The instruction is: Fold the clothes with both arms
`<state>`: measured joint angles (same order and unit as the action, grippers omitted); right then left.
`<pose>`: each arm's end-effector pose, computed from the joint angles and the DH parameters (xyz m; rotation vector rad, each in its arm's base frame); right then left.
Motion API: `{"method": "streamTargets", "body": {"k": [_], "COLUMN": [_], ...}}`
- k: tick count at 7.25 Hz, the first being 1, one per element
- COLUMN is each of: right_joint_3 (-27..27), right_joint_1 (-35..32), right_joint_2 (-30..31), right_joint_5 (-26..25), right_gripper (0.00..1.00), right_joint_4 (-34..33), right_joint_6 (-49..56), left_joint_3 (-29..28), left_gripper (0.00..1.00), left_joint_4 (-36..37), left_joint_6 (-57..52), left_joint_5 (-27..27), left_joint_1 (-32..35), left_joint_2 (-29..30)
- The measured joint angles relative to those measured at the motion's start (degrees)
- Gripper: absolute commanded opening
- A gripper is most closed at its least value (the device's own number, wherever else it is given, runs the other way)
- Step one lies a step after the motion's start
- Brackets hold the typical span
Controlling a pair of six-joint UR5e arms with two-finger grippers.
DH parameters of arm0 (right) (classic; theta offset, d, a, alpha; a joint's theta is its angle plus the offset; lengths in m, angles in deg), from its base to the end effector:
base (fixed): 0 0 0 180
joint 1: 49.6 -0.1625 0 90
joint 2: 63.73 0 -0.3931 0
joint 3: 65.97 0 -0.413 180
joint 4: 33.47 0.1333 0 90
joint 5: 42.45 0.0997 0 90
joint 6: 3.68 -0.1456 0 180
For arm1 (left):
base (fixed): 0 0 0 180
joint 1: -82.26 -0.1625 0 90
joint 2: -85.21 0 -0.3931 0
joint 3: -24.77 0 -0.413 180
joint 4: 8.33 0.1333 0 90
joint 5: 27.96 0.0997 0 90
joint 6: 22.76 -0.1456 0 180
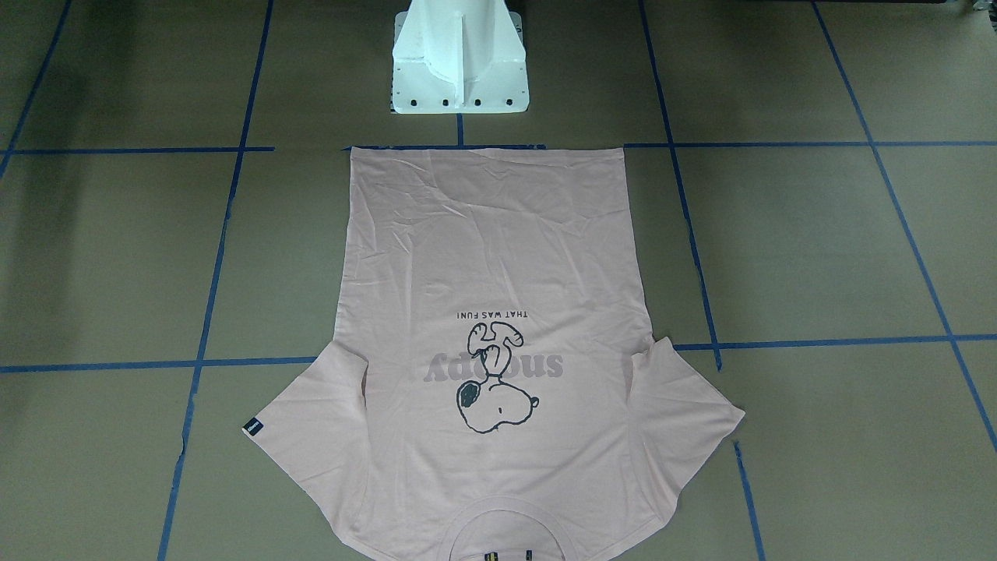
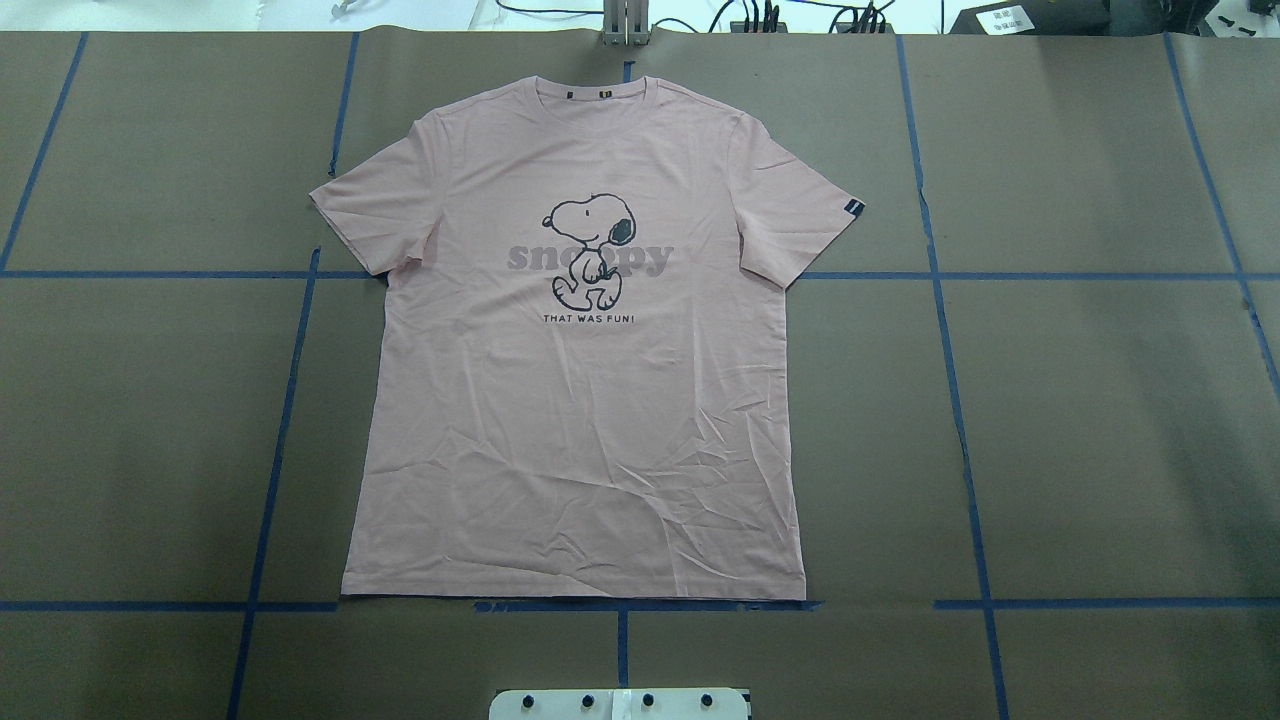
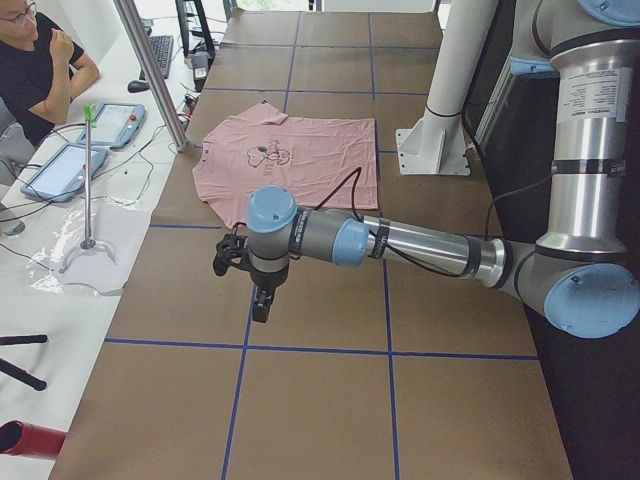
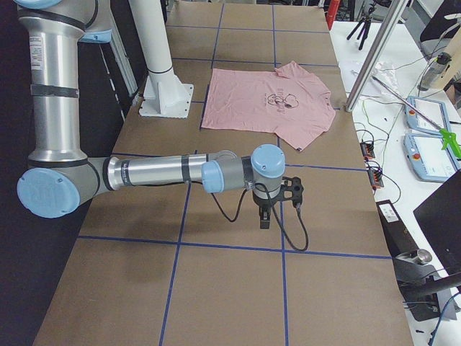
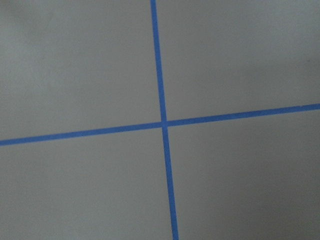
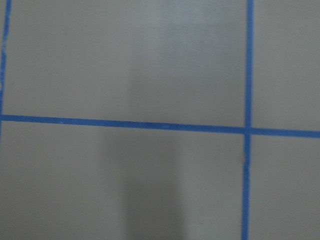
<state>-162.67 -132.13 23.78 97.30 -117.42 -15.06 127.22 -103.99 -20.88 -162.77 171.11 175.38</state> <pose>-0.0490 -0.5440 0.5538 0.1043 -0.8917 -0.0519 -0.0200 -0.5318 0.5322 0.2819 0.7829 0.1127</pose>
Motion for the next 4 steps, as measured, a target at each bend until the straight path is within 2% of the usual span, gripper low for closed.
{"method": "streamTargets", "body": {"k": [1,2,3,4], "right_joint_3": [3.1,8.7,14.7,19.0], "right_joint_1": [2.6,5.3,8.0,11.1], "right_joint_2": [-5.0,-12.0,-19.3,-24.8], "right_joint_5": [0.7,0.8,0.1,-2.8], "right_gripper": [1.00,1.00,1.00,1.00], "right_joint_4": [1.7,3.2,5.4,9.2], "right_joint_6": [-1.5,-4.6,-8.8,-15.5], "left_joint_3": [-1.2,-2.6,-3.5,-4.0], "left_gripper": [1.00,1.00,1.00,1.00], "left_joint_4": [-6.0,-11.9,-14.9,-16.0], "left_joint_6": [0.3,1.2,3.3,7.0], "left_joint_5": [-1.4,-1.9,-2.0,-2.0], "left_joint_1": [-0.2,-0.6,-1.5,-2.9], "left_joint_2": [0.5,0.8,1.7,3.3]}}
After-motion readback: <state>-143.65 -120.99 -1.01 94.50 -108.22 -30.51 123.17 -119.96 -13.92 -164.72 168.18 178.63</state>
